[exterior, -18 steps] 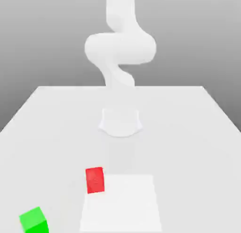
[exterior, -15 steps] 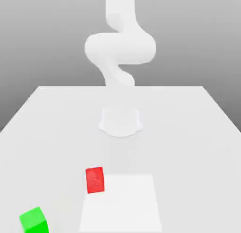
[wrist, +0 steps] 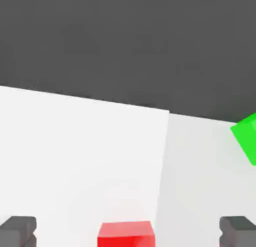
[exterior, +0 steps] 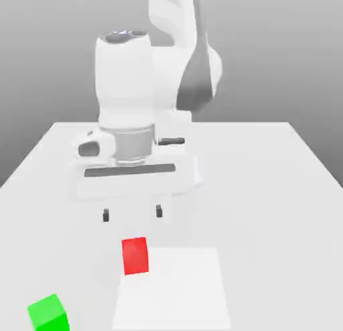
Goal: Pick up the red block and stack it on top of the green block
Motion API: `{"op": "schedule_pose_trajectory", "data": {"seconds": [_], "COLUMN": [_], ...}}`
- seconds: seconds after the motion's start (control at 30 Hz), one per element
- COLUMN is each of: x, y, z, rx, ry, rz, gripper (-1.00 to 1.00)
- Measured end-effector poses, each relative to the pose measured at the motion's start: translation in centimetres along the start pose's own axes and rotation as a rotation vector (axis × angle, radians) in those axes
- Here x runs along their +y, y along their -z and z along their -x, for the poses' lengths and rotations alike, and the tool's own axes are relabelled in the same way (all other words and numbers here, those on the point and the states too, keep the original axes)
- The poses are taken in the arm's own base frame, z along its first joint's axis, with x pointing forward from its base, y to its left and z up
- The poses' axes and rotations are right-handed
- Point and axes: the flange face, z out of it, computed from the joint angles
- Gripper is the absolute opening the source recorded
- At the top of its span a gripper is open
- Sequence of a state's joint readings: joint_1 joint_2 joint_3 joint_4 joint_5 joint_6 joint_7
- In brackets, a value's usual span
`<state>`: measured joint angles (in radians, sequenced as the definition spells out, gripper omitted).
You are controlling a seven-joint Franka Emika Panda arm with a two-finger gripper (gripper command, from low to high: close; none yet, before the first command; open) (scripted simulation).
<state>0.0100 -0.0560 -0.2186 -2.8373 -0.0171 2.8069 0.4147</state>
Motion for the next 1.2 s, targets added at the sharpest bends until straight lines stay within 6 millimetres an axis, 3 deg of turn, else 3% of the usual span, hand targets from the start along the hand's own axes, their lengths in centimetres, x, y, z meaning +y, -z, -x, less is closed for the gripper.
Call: {"op": "schedule_pose_trajectory", "data": {"seconds": [0.23, 0.27, 0.5, 0.77, 1.2], "x": [0.6, 0.7, 0.6, 0.6, 2.9], "y": [-6.7, -7.2, -7.2, -1.2, 2.1], "z": [0.7, 0.8, 0.8, 0.2, -15.0], "rx": [-0.018, -0.019, -0.020, -0.019, -0.004], "ry": [0.009, 0.008, 0.008, -0.015, -0.724], "rz": [0.016, 0.016, 0.016, 0.017, 0.032], "gripper": [0.00, -1.00, -1.00, -1.00, -1.00]}}
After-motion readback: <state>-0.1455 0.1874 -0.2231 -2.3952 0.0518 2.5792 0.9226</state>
